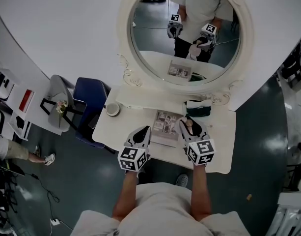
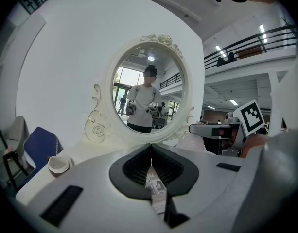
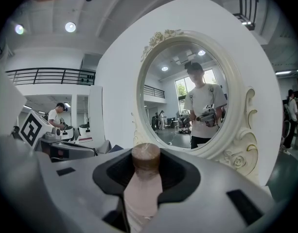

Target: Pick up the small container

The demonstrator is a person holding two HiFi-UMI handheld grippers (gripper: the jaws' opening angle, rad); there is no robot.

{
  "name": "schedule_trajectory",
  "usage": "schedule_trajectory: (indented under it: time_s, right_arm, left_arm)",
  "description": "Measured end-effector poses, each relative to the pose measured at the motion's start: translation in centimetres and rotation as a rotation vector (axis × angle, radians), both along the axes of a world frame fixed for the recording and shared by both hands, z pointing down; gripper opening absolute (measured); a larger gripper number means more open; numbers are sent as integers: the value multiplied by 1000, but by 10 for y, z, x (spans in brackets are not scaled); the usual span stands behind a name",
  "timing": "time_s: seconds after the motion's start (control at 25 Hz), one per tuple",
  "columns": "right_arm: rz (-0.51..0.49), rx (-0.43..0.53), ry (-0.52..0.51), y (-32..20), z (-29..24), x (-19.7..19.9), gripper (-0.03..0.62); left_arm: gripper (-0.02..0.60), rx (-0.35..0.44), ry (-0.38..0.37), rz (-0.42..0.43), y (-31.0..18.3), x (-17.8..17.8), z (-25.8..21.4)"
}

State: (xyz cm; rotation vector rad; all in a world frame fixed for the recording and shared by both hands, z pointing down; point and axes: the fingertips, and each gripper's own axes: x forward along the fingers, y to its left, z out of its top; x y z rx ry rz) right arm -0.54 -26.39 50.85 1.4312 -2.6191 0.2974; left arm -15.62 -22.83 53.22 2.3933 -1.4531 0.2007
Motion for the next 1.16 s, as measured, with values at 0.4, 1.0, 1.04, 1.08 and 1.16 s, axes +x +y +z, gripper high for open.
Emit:
schedule_trajectory:
  time_s: [0.4,1.0,1.04,1.08,1.16]
  right_arm:
    - [-11,5,10,1,0,-5,138]
    - [-54,6,14,3,1,-18,138]
    - [-58,5,12,3,1,-19,138]
    - [-61,5,9,2,1,-20,138]
    - [-65,5,0,2,0,-21,138]
  left_arm:
    - [29,4,3,0,-1,0,0]
    - [29,4,13,-19,2,-7,2]
    - [29,5,13,-20,2,-8,2]
    - [29,6,13,-20,2,-9,2]
    - [29,8,13,-22,2,-11,2]
